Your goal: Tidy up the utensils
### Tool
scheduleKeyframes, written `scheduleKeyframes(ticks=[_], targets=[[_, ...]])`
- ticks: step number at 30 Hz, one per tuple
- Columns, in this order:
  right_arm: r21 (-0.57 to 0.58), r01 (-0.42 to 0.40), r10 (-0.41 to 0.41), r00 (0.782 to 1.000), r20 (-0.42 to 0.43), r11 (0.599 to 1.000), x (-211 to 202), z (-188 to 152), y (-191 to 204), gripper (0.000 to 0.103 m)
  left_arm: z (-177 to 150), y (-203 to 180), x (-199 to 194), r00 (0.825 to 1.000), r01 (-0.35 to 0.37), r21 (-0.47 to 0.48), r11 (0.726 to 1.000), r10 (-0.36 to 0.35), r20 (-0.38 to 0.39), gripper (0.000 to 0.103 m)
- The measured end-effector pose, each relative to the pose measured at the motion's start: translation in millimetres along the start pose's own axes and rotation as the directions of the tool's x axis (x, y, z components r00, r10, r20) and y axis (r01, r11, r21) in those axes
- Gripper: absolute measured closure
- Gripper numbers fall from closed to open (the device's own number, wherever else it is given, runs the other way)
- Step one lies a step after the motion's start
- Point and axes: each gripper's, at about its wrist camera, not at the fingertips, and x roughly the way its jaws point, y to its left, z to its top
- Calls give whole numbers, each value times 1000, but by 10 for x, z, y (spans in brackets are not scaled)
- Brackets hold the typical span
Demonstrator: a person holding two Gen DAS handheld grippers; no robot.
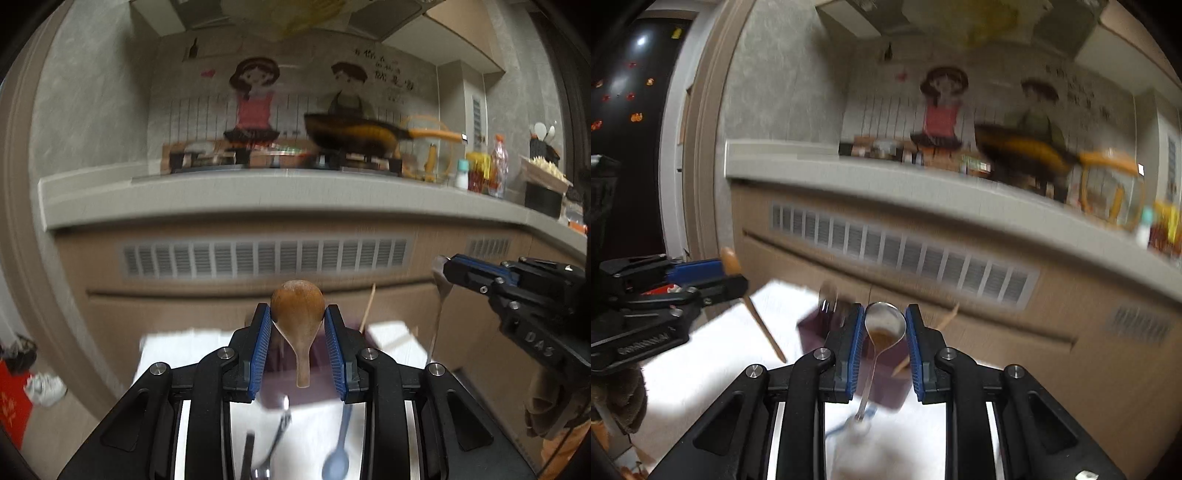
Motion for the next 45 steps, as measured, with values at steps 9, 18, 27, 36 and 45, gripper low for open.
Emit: scheduleKeyframes(ticks=[9, 18, 27, 36, 45], targets=[[2, 11, -11, 1000, 27, 1000, 315, 629, -256, 100, 459, 32, 677, 999, -2, 26, 1000, 3, -33, 72], [89, -121, 137, 969, -207, 989, 806, -81, -394, 100, -170, 180, 929, 986, 70, -39, 997, -75, -151, 72], [14, -269, 250, 872, -420, 963, 901, -1311, 32, 80, -734, 280, 726, 970, 71, -100, 992, -92, -223, 72], [-230, -308, 164, 857, -489, 923, 1156, -1829, 233, 71, -714, 302, 377, 980, 74, -115, 991, -94, -178, 72], [-226, -225, 95, 877, -472, 948, 1385, -1798, 185, 79, -573, 218, 130, 989, 76, -83, 994, -86, -122, 72]])
